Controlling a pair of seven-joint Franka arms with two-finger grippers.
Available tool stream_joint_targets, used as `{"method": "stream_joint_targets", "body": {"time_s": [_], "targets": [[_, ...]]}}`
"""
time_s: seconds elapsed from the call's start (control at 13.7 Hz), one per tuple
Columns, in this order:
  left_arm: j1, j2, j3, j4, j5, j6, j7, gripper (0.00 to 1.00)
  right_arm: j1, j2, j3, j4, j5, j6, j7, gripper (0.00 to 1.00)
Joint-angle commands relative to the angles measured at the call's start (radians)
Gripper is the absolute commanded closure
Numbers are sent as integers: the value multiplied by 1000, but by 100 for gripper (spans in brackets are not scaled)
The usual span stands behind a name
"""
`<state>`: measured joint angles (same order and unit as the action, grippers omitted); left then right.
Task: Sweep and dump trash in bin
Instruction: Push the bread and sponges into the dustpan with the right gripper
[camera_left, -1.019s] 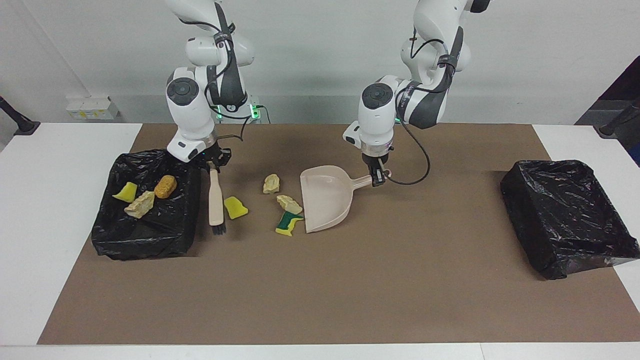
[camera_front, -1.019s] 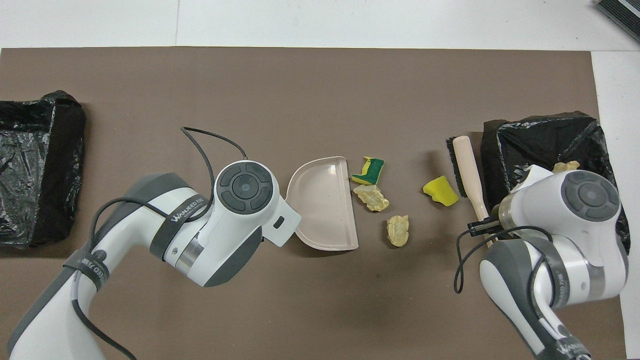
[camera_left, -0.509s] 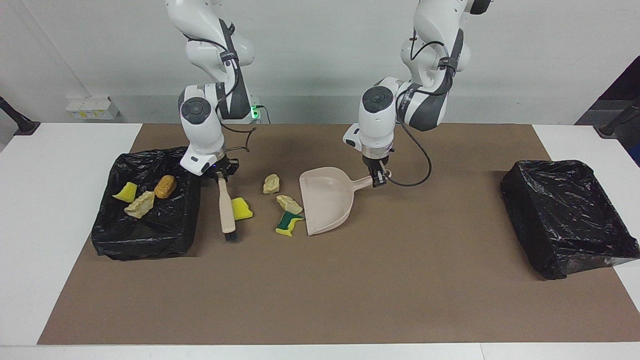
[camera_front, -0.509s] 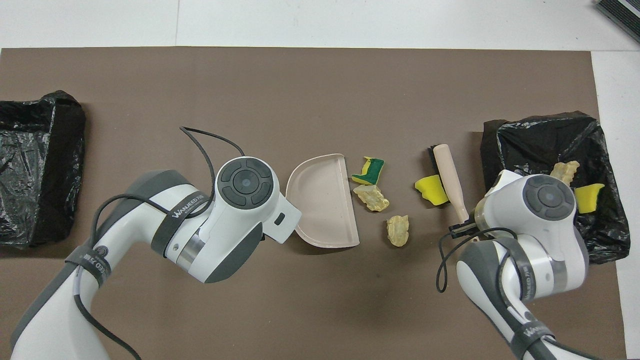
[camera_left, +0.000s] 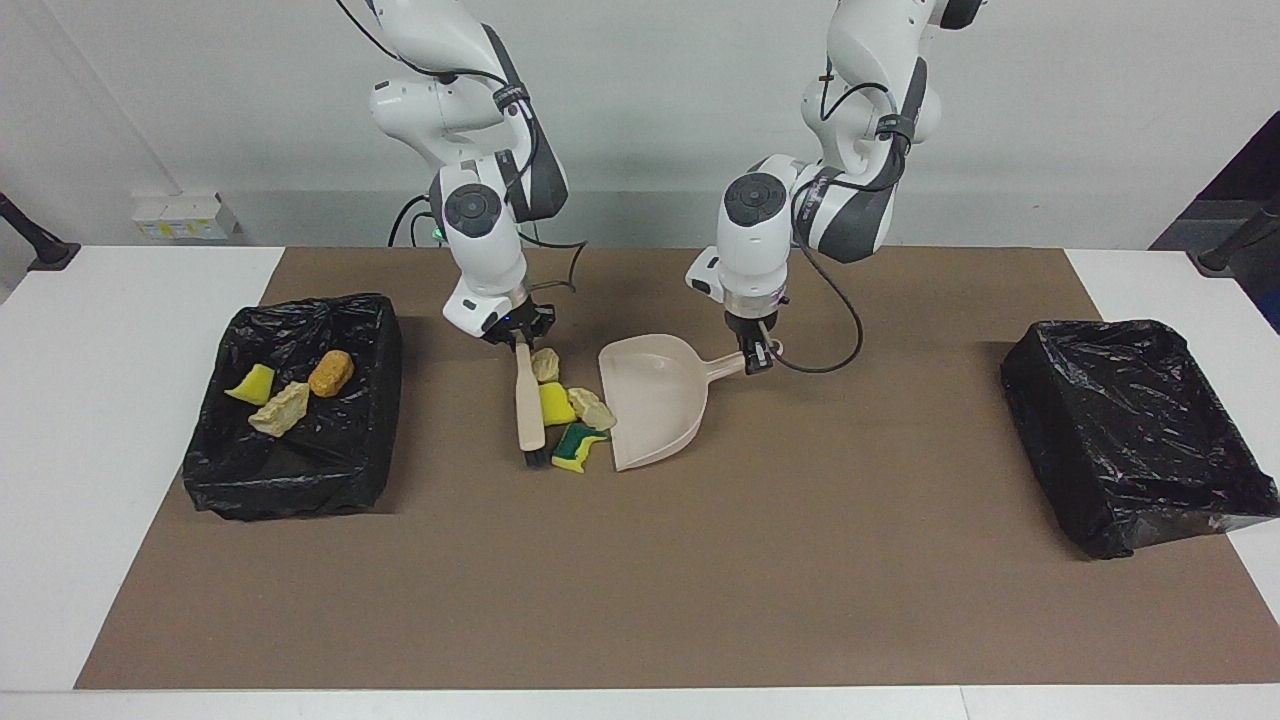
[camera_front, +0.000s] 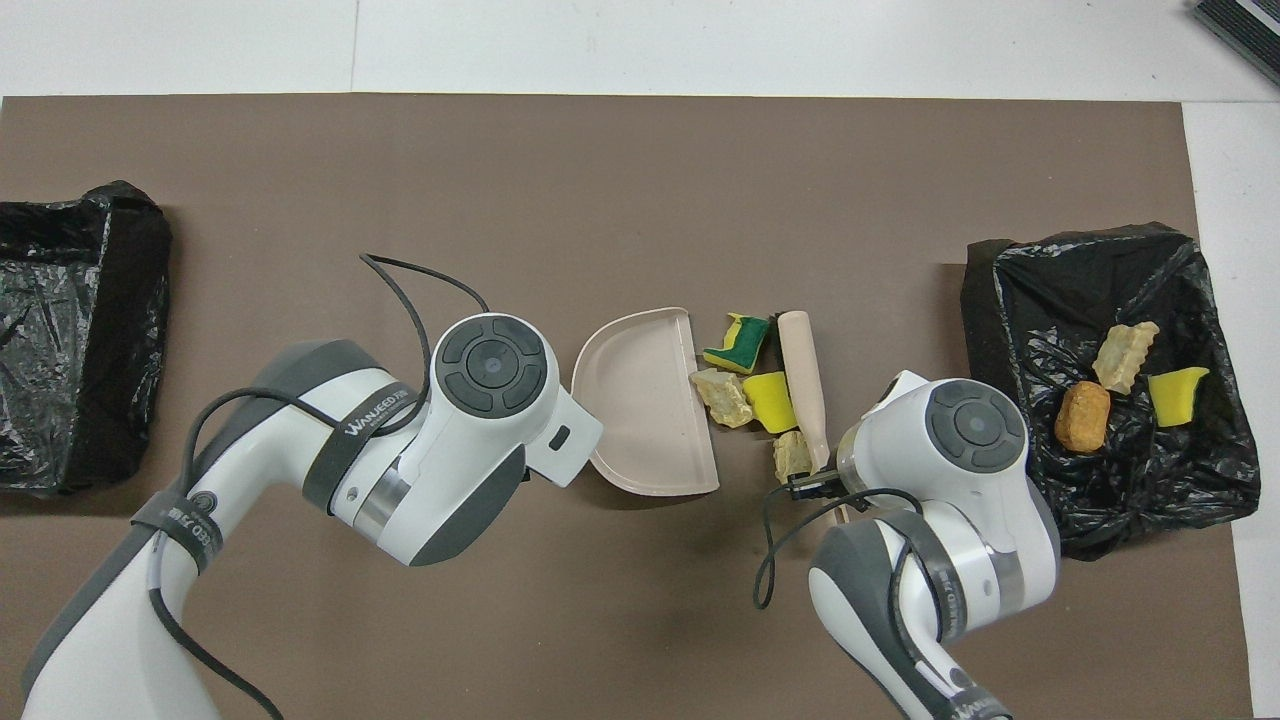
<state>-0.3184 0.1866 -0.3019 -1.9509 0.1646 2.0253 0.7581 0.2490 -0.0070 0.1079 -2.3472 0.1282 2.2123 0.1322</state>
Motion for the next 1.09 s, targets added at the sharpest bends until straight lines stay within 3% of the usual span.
{"method": "stream_joint_targets", "body": {"time_s": [0.0,0.51,0.65,1.02], "targets": [[1,-4,0,-8,-7,-5,-13,100,54,19,0,29,92,-3,59,100],[-1,-7,0,-16,-5,-7,24,100,144,50,1,152,375,-108,-37,100],[-1,-13,0,-31,-2,7,99,100,139,27,-8,193,351,-198,-37,100],[-18,-32,-3,-34,0,-40,119,100,40,-31,-11,178,67,-292,-17,100]]}}
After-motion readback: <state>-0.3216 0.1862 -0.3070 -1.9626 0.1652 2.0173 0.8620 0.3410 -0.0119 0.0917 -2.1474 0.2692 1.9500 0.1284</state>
